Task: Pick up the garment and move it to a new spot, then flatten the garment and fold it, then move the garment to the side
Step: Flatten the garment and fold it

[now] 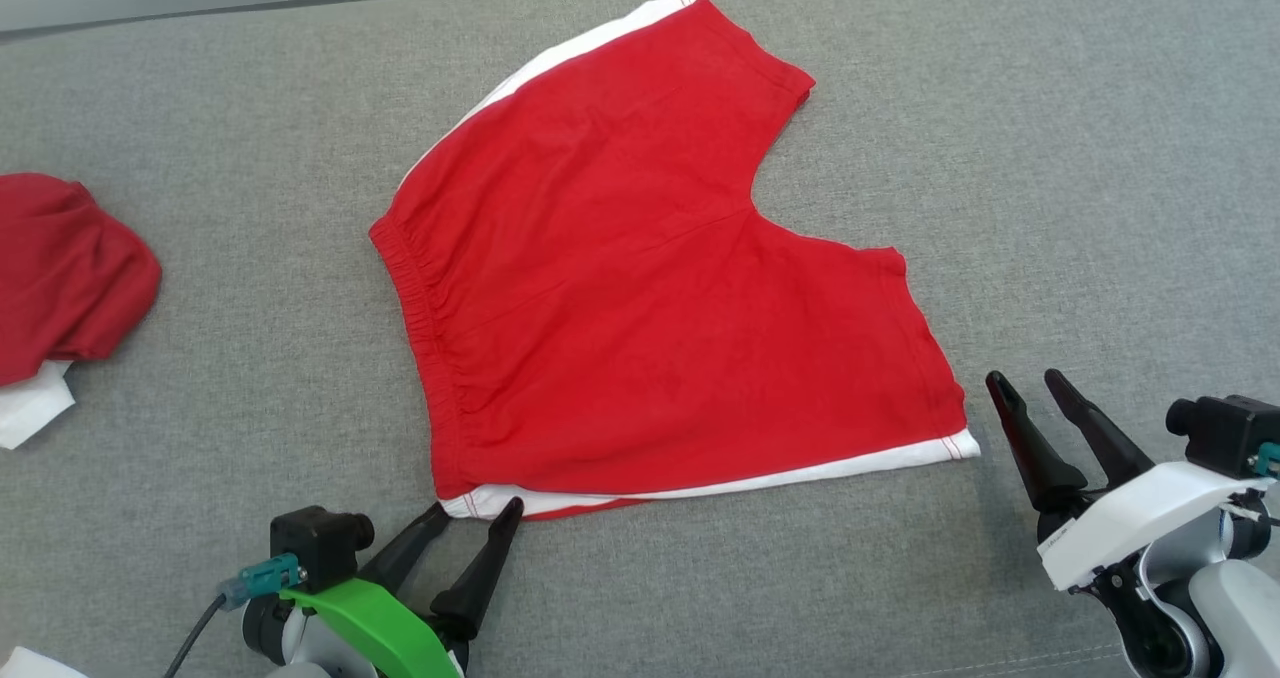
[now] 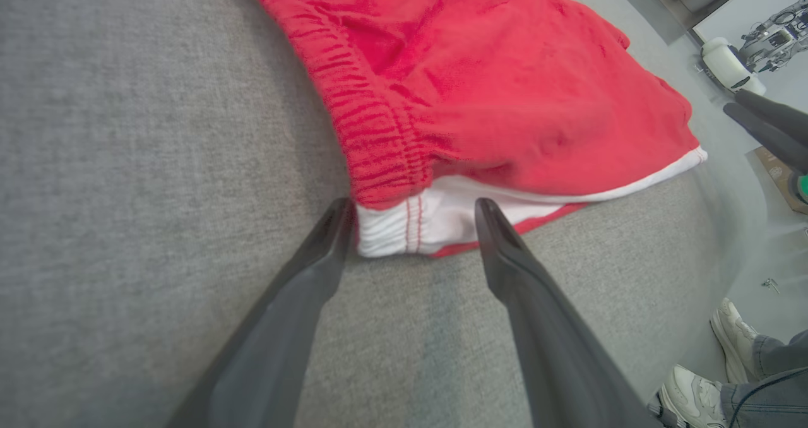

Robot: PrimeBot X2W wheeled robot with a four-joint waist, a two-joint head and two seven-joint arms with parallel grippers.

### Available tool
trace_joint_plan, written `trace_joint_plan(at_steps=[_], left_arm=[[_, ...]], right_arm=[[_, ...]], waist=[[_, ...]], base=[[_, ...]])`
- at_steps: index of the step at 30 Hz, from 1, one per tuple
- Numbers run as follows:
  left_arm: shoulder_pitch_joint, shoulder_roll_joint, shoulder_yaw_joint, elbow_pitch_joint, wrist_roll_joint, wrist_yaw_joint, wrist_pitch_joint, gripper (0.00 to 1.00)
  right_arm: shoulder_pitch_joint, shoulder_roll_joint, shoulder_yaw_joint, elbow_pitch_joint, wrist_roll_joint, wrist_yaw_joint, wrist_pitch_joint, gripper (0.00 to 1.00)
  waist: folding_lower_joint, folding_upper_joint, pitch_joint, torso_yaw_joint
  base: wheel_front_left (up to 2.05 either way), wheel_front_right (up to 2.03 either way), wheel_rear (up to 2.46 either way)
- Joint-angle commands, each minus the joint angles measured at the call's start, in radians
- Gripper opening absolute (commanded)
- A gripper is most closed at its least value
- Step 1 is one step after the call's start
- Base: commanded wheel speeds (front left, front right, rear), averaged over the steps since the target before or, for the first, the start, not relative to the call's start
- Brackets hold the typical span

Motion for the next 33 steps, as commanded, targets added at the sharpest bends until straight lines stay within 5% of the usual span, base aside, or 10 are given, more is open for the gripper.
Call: trace_joint_plan(at_steps=[1, 11, 18, 24, 33], left_arm=[[0.028, 0.006, 0.003, -0.011, -0.001, 0.018, 0.005, 1.00], [0.123, -0.023, 0.133, -0.131, 0.025, 0.127, -0.010, 1.00], [0.117, -0.051, 0.146, -0.132, 0.022, 0.139, -0.004, 1.00], [0.125, -0.014, 0.177, -0.185, 0.081, 0.182, -0.005, 1.00], [0.264, -0.098, 0.382, -0.288, 0.268, 0.193, -0.010, 1.00]], right_arm=[[0.017, -0.008, -0.001, -0.011, 0.000, 0.000, -0.019, 1.00], [0.046, -0.015, -0.001, -0.021, -0.176, 0.000, -0.073, 1.00], [0.016, -0.014, 0.013, 0.015, -0.253, 0.000, -0.049, 1.00], [0.041, -0.018, 0.029, 0.008, -0.301, 0.000, -0.073, 1.00], [0.123, 0.070, -0.083, -0.002, -0.470, 0.000, -0.190, 1.00]], waist=[[0.0001, -0.0001, -0.011, 0.003], [0.0001, -0.0001, -0.003, 0.038], [0.0001, -0.0001, 0.021, 0.060], [0.0001, -0.0001, 0.009, 0.070], [0.0001, -0.0001, -0.062, 0.074]], base=[[0.00, 0.00, 0.00], [0.00, 0.00, 0.00], [0.00, 0.00, 0.00], [0.00, 0.00, 0.00], [0.00, 0.00, 0.00]])
